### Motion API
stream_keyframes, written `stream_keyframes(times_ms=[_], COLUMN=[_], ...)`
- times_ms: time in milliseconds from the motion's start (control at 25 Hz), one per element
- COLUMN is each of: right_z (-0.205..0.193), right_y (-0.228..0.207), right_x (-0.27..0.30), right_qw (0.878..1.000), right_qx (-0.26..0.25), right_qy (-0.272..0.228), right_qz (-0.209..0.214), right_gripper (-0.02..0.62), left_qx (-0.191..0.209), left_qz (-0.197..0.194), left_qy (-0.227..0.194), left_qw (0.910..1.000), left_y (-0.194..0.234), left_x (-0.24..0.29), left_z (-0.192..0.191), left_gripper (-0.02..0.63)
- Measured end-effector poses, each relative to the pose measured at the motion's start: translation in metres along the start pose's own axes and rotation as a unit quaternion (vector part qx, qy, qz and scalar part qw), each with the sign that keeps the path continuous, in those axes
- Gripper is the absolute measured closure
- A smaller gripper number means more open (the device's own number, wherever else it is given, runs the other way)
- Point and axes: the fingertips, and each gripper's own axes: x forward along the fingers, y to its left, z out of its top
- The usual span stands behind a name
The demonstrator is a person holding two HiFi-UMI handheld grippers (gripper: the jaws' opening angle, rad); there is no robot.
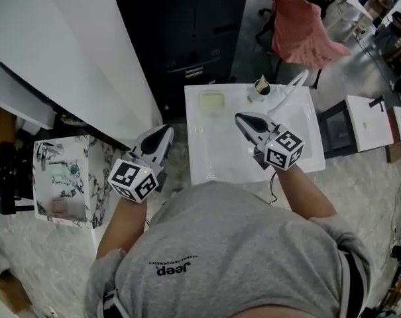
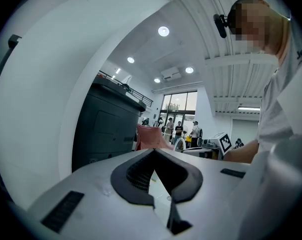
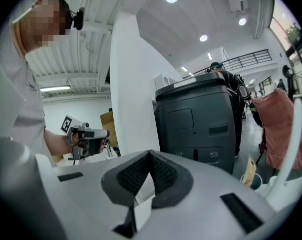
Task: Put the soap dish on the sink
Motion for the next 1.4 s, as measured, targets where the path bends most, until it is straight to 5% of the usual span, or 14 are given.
stream_keyframes(times_ms=[1400], right_z=[0.0033], right_y=[0.0057], right_x=[0.0004], right_qw=[0.999], right_qx=[-0.036], right_qy=[0.015], right_qz=[0.002], right_gripper=[0.529], left_qx=[0.000], left_qz=[-0.004], left_qy=[-0.005], left_qw=[1.0000], left_y=[-0.0009], left_x=[-0.0008], left_z=[0.0024], left_gripper=[0.592])
